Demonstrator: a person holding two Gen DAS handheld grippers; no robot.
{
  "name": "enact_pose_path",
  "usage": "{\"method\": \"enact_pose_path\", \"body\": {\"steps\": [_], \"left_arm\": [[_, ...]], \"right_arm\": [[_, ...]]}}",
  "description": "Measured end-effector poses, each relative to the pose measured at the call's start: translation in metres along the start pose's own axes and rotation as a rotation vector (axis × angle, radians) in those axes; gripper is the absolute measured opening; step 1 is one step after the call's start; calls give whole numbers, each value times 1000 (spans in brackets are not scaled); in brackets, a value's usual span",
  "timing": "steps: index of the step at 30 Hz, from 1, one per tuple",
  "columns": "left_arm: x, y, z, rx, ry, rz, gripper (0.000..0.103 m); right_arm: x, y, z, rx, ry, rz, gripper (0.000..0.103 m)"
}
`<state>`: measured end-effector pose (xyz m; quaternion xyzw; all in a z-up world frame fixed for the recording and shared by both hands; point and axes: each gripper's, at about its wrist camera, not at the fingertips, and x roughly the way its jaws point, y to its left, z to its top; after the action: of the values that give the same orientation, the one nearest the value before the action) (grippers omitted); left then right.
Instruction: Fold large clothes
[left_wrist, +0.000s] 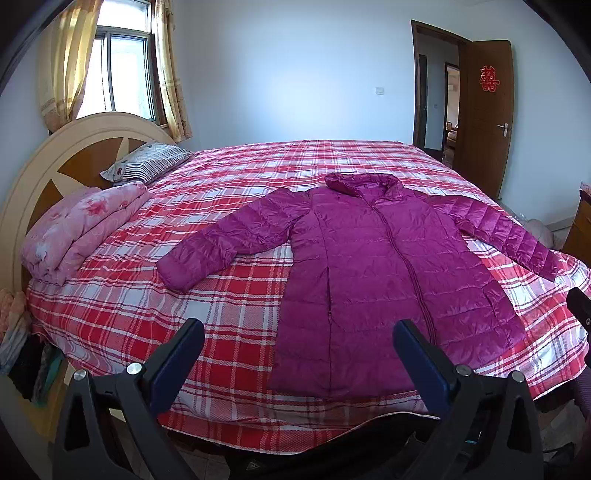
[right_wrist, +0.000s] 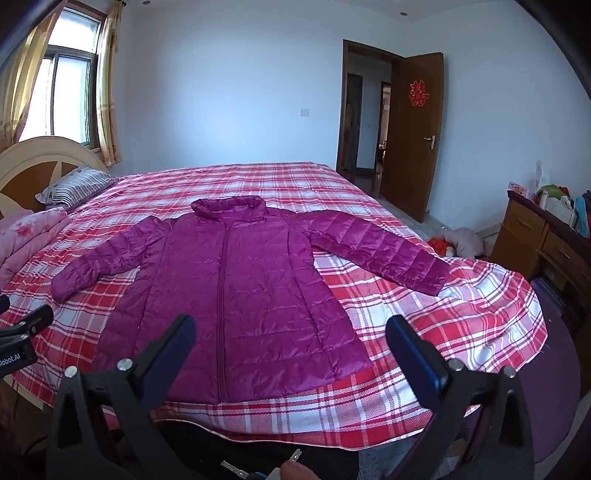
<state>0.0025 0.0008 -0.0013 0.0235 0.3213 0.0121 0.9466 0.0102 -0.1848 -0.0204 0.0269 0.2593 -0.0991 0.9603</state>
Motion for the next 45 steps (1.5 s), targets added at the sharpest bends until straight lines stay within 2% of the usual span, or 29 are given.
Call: {"method": "enact_pose_path", "body": {"steps": [21,45], "left_arm": [[3,4,0,-15,1,4,102],[7,0,-4,-6,16,-3,102]], "right_arm": [[13,2,-4,11,61,8,103],[19,3,-8,12,92,24,103]]}}
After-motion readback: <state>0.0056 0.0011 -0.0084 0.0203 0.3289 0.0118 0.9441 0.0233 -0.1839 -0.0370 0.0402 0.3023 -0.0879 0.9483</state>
